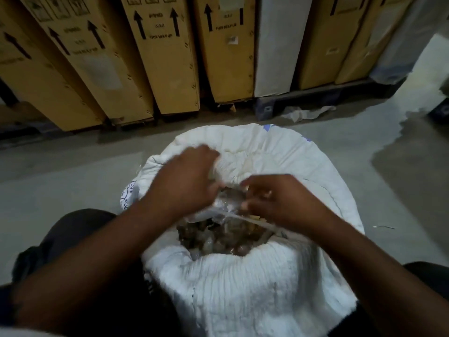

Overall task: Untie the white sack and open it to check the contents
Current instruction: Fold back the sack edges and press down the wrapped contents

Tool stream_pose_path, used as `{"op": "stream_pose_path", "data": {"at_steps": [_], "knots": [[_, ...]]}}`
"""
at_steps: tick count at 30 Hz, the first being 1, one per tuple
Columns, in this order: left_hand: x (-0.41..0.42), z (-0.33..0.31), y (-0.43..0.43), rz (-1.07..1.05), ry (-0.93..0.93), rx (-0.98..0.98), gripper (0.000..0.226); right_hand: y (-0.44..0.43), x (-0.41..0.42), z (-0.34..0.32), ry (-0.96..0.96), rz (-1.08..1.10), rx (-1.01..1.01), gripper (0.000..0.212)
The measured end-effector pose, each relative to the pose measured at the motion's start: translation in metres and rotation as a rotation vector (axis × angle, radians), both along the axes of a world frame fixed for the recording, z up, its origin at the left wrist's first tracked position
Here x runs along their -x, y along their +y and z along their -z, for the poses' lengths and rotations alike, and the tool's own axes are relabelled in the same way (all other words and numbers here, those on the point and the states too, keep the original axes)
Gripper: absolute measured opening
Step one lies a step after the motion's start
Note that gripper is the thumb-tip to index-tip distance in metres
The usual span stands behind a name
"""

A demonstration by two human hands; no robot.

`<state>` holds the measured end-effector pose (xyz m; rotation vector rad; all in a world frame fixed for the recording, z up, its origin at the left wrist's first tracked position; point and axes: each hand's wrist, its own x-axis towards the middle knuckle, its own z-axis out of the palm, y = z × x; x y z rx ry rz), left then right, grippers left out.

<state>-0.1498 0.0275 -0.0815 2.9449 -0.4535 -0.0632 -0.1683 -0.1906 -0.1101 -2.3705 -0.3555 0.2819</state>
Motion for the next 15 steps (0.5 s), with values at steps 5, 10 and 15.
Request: {"op": "stream_pose_path", "data": {"at_steps": [5, 10, 15], "knots": [[-0.053, 0.048, 0.038, -0.291, 0.089, -0.037, 0.124, -0.026, -0.042, 0.016, 0.021, 0.117, 0.342, 0.111], [-0.060, 0.074, 0.045, -0.229, 0.127, 0.025, 0.105, -0.015, -0.047, 0.036, 0.144, 0.022, 0.480, 0.104], [-0.067, 0.074, 0.037, -0.257, 0.075, 0.077, 0.088, -0.025, -0.055, 0.045, -0.195, 0.265, 0.317, 0.042]]}}
